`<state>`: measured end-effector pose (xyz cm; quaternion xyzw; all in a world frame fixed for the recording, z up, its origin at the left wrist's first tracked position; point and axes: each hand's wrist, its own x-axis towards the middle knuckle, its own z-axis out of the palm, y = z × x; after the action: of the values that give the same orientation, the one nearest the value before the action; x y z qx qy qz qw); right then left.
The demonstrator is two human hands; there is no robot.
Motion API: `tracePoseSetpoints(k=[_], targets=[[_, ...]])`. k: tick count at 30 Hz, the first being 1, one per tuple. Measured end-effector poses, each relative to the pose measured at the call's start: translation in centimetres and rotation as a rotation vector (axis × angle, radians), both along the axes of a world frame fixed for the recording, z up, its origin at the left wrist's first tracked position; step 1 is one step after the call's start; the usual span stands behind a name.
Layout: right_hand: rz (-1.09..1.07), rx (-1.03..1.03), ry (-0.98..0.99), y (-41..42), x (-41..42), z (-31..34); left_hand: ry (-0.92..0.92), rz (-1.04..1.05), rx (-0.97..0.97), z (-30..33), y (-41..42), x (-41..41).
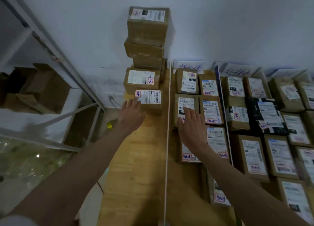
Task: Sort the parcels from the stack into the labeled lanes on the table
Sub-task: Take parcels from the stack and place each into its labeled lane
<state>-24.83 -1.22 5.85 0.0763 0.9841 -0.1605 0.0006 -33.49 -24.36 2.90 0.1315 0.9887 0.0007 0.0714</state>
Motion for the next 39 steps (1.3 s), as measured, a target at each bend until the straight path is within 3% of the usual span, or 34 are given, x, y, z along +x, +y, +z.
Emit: tracePoseSetpoints(k=[6,10,12,15,20,29,39], targets=[[-0.035,0.015,-0.009,-0.2,-0.5,-1.2,-0.053,-0.038,0.051,-3.1,0.2,-0.6],[-0.046,-0.004,-0.029,-0.7,-0.8,-1.6,0.067,-0.065,0.098,-3.2,0.7,1.6],[-0.046,-0.013,-0.030,-1.0,-1.1,-1.7,0.079,-0.061,0.219,-2.9,1.0,1.7],[-0.063,-0.026,-0.018,-1.0,-1.2,-1.9,0.006,0.010,0.386,-2.1,1.1,-0.1],[-0.068,-0.041,-0.002,-0.3,0.0,-2.2,-0.248,0.187,0.436,-1.7,0.8,-5.5],[-0.123,-0.029,0.001,0.9,2.1,-2.8,-0.591,0.656,0.802,-3.3,1.1,-6.7],[-0.102,0.019,-0.038,-0.3,3.2,-1.1,-0.557,0.688,0.881,-2.1,-0.6,-3.5]])
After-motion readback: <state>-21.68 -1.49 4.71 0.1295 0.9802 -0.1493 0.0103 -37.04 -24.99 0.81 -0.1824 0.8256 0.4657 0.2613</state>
